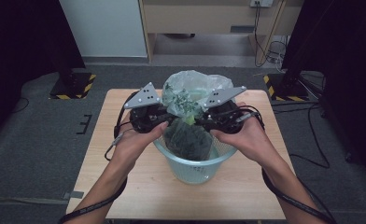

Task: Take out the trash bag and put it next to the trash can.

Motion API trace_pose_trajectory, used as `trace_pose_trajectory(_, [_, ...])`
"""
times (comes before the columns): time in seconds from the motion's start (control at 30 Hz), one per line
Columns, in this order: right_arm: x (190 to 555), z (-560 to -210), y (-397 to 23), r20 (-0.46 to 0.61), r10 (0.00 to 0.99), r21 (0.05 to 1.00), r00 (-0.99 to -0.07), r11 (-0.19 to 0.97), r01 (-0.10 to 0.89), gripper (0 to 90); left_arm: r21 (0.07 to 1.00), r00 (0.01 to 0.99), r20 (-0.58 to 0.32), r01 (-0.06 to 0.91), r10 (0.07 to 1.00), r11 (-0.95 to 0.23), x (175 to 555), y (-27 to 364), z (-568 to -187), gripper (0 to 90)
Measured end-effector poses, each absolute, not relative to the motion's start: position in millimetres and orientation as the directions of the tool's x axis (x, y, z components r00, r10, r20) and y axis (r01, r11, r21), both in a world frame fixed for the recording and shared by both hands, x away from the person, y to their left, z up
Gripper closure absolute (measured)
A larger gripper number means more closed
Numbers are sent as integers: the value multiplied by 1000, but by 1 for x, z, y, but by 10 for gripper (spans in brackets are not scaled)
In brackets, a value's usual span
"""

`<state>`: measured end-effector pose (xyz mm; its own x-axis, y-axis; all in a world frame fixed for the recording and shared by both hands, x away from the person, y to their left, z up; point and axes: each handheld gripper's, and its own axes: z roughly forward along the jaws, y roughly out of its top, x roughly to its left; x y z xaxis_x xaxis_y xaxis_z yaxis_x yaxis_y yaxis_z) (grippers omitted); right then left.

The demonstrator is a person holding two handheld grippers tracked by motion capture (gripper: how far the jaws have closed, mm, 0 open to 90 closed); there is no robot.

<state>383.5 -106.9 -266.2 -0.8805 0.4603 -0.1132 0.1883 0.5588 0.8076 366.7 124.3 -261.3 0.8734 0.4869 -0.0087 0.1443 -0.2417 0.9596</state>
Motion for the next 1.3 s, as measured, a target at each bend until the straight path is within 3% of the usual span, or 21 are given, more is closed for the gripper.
trace_pose_trajectory(0.07, [386,-266,-110,-97,476,820,-874,536,200,883,957,881,-11,147,473,-251,367,124,-262,868])
trace_pose_trajectory(0.4, [390,-257,-114,-5,480,890,-878,402,215,898,918,885,44,147,463,-369,374,106,-280,633])
trace_pose_trajectory(0.77, [383,-253,-109,76,421,917,-904,326,229,899,919,872,82,121,482,-376,383,100,-285,551])
trace_pose_trajectory(0.83, [379,-253,-106,55,415,914,-908,345,213,898,907,875,133,82,466,-413,381,97,-286,702])
trace_pose_trajectory(0.87, [379,-253,-106,55,415,914,-908,345,213,898,900,874,159,62,459,-430,379,95,-287,702])
trace_pose_trajectory(0.97, [378,-253,-105,34,416,913,-909,356,197,892,891,866,189,47,463,-451,376,94,-288,864])
trace_pose_trajectory(1.0, [377,-253,-106,28,418,912,-908,362,194,876,893,865,186,49,466,-447,376,94,-289,878])
trace_pose_trajectory(1.03, [376,-253,-107,9,428,909,-904,373,186,784,892,862,189,49,470,-449,376,95,-289,887])
trace_pose_trajectory(1.07, [376,-253,-107,9,428,909,-904,373,186,784,892,859,191,51,476,-450,376,96,-289,887])
trace_pose_trajectory(1.17, [374,-252,-114,-24,463,904,-886,388,178,582,893,846,189,63,498,-445,376,101,-289,889])
trace_pose_trajectory(1.3, [377,-252,-126,-22,508,909,-861,369,195,424,898,834,192,63,518,-435,375,107,-287,890])
